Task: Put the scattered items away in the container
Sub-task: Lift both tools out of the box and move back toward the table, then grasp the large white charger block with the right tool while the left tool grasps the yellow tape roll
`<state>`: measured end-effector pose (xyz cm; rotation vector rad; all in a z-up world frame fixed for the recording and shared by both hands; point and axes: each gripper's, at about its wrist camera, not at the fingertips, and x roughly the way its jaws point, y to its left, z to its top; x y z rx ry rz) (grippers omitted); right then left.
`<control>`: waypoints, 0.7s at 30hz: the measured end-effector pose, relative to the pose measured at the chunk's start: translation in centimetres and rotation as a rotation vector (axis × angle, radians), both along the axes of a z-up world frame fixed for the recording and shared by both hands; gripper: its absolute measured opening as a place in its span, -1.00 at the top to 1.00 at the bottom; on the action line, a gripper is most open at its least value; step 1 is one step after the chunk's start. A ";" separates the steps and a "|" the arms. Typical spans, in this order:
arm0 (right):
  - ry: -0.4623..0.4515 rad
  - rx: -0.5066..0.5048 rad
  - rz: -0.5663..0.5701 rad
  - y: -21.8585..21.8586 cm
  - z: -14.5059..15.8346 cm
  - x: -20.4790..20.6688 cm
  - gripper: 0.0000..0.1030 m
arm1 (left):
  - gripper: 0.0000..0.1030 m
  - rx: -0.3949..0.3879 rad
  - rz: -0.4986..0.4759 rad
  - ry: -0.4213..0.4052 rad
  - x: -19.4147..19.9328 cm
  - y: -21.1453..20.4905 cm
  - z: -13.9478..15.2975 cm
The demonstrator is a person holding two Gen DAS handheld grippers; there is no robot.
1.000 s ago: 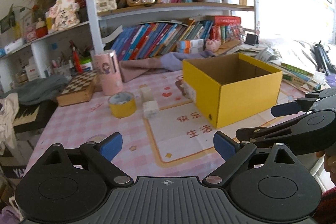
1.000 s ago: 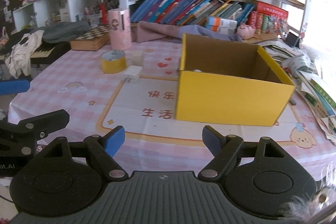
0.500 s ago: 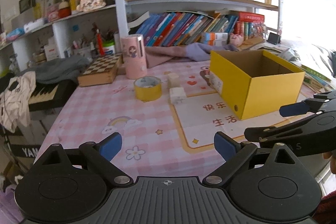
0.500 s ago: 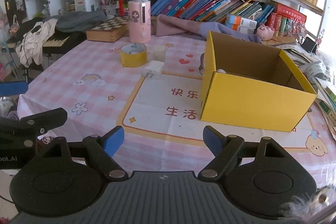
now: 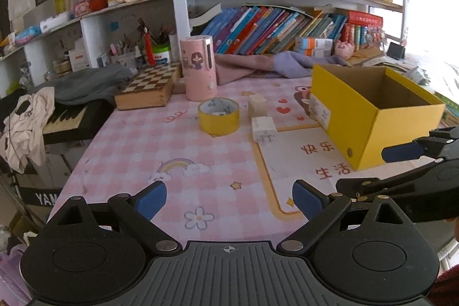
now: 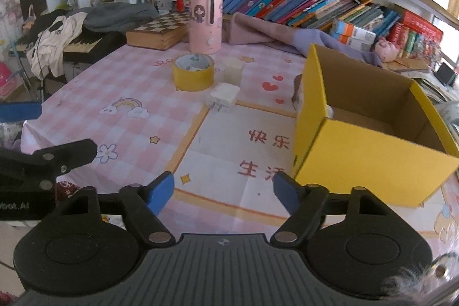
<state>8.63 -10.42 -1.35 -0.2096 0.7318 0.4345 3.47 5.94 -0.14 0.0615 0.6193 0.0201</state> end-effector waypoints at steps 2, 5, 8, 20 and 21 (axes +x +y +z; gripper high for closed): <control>0.004 -0.001 0.016 0.3 -0.2 0.9 -0.40 | -0.87 0.002 0.006 0.005 0.8 0.1 -0.1; 0.013 -0.005 0.036 0.8 -0.4 2.4 -0.35 | -0.87 0.007 0.017 0.018 2.3 0.2 -0.4; 0.024 -0.010 0.055 1.4 -0.8 3.9 -0.35 | -0.87 0.010 0.026 0.032 3.7 0.4 -0.6; 0.043 -0.023 0.085 3.7 -2.7 9.8 -0.36 | -0.87 0.043 0.051 0.079 10.7 1.9 -1.3; 0.050 -0.024 0.083 3.9 -2.9 10.3 -0.36 | -0.87 0.040 0.049 0.079 11.3 2.1 -1.4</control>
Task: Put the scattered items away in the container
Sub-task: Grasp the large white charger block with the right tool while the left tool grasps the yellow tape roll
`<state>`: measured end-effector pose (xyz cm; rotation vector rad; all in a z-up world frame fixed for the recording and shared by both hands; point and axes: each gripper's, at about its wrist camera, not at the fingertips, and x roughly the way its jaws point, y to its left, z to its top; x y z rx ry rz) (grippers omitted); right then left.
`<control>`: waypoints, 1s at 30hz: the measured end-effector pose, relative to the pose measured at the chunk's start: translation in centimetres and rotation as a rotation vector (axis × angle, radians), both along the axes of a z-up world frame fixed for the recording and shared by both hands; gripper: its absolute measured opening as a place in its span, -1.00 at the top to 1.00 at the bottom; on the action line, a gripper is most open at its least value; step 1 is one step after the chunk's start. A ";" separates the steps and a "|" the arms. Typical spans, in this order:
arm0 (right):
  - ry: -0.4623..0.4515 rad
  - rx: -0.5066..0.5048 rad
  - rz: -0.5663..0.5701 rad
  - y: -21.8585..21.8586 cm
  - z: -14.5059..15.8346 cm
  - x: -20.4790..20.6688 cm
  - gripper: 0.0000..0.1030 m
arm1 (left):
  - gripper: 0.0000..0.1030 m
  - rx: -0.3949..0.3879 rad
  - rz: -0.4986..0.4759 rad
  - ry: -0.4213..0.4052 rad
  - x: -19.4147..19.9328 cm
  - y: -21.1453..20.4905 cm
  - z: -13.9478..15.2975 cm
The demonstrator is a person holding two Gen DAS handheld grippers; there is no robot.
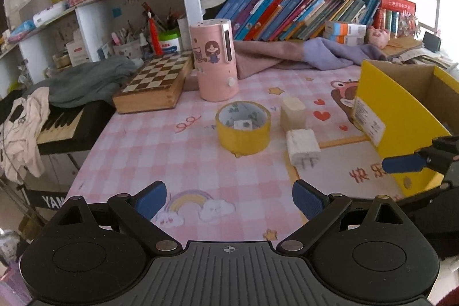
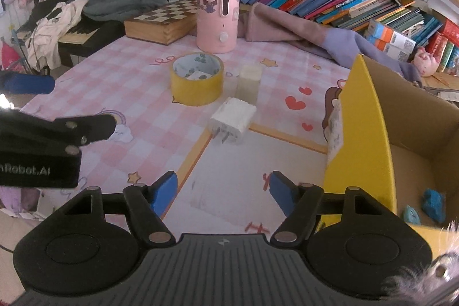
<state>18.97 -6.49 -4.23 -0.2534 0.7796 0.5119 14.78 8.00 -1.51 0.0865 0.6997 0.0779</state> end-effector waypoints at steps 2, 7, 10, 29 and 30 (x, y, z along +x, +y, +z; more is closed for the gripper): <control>0.014 0.002 -0.001 0.4 -0.4 1.0 -0.36 | -0.87 -0.004 0.000 -0.001 1.2 0.3 -0.1; 0.011 0.001 -0.013 1.8 -1.2 3.1 -0.36 | -0.87 -0.002 -0.028 0.006 4.5 0.8 -0.6; -0.001 -0.007 -0.022 3.0 -1.8 4.4 -0.37 | -0.87 0.003 -0.060 0.018 6.8 0.9 -1.2; 0.073 0.000 -0.171 5.3 -4.8 10.7 -0.34 | -0.94 -0.075 -0.084 0.132 17.8 1.2 -5.9; 0.079 0.007 -0.178 5.3 -4.9 10.9 -0.34 | -0.94 -0.066 -0.089 0.134 18.0 1.0 -6.0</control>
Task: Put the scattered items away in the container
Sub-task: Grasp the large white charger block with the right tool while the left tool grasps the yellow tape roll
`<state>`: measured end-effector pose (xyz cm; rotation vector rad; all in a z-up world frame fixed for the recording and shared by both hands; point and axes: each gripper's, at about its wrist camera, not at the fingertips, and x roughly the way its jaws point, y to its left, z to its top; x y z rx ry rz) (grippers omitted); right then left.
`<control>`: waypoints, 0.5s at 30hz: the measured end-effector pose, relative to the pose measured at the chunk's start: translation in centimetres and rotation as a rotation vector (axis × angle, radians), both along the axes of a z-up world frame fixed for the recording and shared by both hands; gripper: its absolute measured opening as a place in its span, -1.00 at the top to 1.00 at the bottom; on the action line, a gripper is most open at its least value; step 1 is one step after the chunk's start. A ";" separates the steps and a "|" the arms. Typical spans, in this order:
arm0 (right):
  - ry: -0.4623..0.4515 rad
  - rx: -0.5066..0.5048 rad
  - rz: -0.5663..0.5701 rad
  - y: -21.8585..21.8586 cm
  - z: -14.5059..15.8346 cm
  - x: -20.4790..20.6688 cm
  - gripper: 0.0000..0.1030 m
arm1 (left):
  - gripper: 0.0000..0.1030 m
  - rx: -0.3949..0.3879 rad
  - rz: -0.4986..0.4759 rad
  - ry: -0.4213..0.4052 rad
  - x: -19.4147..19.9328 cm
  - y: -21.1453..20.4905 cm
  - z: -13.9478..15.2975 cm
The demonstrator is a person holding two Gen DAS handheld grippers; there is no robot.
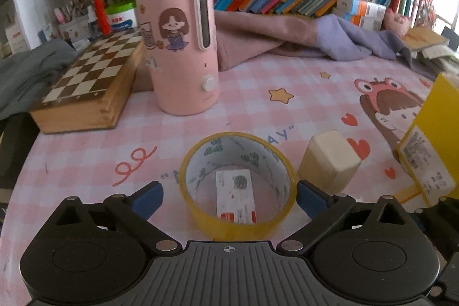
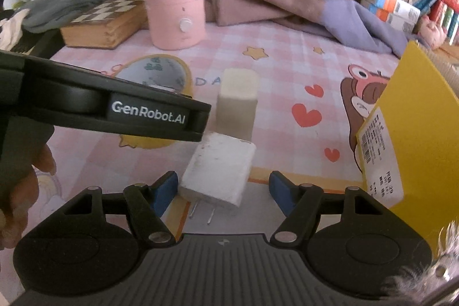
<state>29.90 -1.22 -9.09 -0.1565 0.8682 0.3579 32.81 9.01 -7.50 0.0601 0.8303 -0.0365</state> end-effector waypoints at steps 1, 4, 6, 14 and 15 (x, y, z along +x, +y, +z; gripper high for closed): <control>0.002 0.006 -0.006 -0.1 0.0 0.2 -0.34 | -0.94 0.004 -0.007 0.001 0.2 -0.1 -0.1; -0.002 0.005 -0.011 0.0 -0.1 0.5 -0.34 | -0.94 0.010 -0.021 0.003 0.8 -0.4 -0.3; -0.005 0.006 -0.012 0.1 -0.1 0.6 -0.29 | -0.94 0.017 -0.020 0.003 1.2 -0.4 -0.5; -0.011 -0.001 0.038 0.4 0.2 0.6 0.02 | -0.70 -0.022 -0.012 0.012 1.2 0.2 -0.6; -0.010 0.000 0.043 0.4 0.2 0.6 0.04 | -0.70 -0.032 -0.007 0.015 1.1 0.4 -0.5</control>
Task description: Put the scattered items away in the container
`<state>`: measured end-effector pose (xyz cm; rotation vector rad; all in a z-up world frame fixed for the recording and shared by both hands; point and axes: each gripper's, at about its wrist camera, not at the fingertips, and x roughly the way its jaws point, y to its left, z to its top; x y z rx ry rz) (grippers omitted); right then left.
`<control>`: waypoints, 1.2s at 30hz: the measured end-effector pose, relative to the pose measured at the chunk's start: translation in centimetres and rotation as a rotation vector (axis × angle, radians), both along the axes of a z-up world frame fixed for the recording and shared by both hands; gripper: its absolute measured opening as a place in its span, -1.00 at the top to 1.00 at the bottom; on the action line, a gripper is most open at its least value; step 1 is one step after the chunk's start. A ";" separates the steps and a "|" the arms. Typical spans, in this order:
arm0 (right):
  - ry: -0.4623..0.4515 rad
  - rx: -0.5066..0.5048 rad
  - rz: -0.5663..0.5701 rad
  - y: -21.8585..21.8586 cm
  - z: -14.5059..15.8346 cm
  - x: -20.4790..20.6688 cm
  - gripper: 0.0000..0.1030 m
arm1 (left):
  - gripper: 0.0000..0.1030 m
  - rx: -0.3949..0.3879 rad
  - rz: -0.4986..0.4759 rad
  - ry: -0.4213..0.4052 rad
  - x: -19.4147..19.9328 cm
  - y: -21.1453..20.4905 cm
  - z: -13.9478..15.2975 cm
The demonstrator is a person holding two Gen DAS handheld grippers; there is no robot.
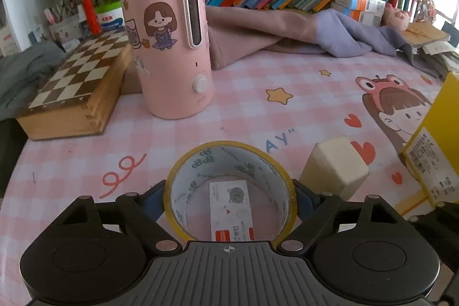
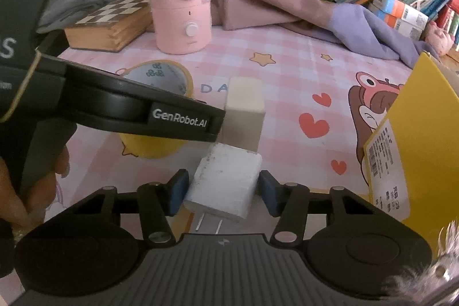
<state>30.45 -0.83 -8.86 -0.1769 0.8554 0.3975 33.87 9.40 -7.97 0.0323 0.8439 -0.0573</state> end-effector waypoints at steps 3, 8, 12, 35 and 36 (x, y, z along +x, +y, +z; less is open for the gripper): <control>0.005 0.002 0.007 -0.2 0.1 0.0 0.13 | -0.70 0.005 0.028 -0.011 -0.7 0.2 0.5; 0.021 0.022 0.009 -0.8 0.5 0.0 0.17 | -0.70 -0.032 0.052 -0.064 -2.4 0.5 2.3; 0.017 0.045 0.015 -1.8 1.4 -0.4 0.17 | -0.70 -0.054 0.078 -0.088 -4.1 0.8 3.6; -0.099 0.095 0.082 -6.6 8.1 -7.1 0.17 | -0.70 -0.149 0.132 -0.189 -14.0 0.6 9.4; -0.105 0.096 0.078 -6.8 8.4 -7.4 0.17 | -0.70 -0.154 0.134 -0.194 -14.6 0.6 9.7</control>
